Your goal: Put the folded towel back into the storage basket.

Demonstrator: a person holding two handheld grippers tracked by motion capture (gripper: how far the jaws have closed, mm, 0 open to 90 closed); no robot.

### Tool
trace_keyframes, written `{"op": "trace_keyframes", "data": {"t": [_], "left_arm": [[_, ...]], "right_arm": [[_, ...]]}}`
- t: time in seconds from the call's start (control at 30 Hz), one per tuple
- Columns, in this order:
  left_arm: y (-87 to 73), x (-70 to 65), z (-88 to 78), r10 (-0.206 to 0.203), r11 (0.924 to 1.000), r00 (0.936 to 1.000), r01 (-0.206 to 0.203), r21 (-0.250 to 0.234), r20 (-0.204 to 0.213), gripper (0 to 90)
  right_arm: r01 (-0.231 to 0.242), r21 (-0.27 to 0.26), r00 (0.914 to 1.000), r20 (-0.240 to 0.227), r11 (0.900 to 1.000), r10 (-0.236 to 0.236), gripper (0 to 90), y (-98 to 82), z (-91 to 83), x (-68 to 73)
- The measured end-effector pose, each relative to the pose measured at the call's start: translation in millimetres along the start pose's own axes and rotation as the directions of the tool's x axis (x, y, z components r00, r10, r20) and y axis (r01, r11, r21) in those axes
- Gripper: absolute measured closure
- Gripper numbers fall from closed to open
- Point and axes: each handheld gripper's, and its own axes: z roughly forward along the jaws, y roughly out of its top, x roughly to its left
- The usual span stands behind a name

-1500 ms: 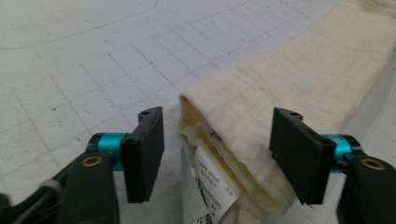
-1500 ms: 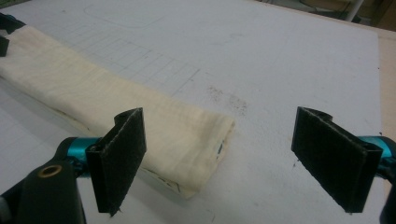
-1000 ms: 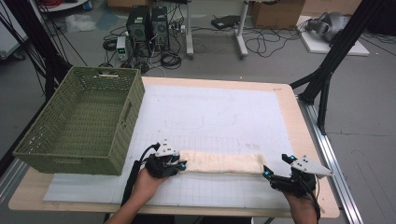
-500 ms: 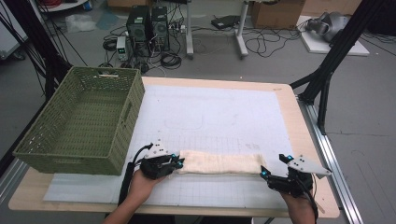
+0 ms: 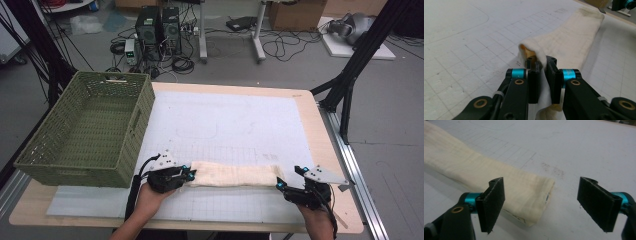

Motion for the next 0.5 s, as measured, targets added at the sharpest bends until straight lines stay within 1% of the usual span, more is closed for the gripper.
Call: {"op": "trace_keyframes", "data": {"t": [0.07,0.1,0.13,0.17,0.2,0.23,0.27,0.4,0.5], "left_arm": [[0.1,0.6,-0.8,0.005,1.0000,1.0000,-0.005,0.000,-0.003,81.4],[0.1,0.6,-1.2,0.004,1.0000,1.0000,-0.004,0.000,-0.005,81.4],[0.1,0.6,-1.2,0.004,1.0000,1.0000,-0.004,0.000,-0.005,81.4],[0.0,1.1,-2.2,0.006,1.0000,1.0000,-0.006,-0.002,-0.006,81.4],[0.0,1.1,-2.2,0.006,1.0000,1.0000,-0.006,-0.002,-0.006,81.3],[-0.4,1.2,-3.4,0.005,1.0000,0.9999,-0.005,-0.005,-0.010,81.4],[-0.5,1.5,-4.0,0.007,0.9999,0.9999,-0.007,-0.007,-0.011,81.3],[-1.2,1.8,-5.3,0.007,0.9999,0.9999,-0.007,-0.011,-0.012,81.3],[-1.3,1.2,-5.6,0.011,0.9999,0.9998,-0.011,-0.012,-0.014,81.3]], "right_arm": [[0.005,0.004,1.0000,0.000,1.000,-0.005,23.8,-1.2,5.6,1.9],[-0.004,0.011,1.0000,-0.002,1.000,0.004,26.6,-2.1,9.1,2.4],[-0.020,0.035,0.9998,0.003,0.999,0.020,28.0,-3.0,13.1,2.8],[-0.037,0.049,0.9993,0.006,0.998,0.037,27.9,-4.0,17.2,2.7],[-0.042,0.059,0.9991,0.006,0.997,0.042,28.6,-4.8,20.1,3.2],[-0.029,0.063,0.9995,0.013,0.998,0.028,29.2,-5.2,21.9,3.4],[-0.031,0.069,0.9994,0.019,0.997,0.030,29.5,-5.1,22.2,4.3],[-0.034,0.063,0.9992,0.023,0.997,0.032,32.1,-4.9,21.8,3.8],[-0.027,0.089,0.9994,0.023,0.996,0.025,33.2,-6.6,25.4,4.2]]}}
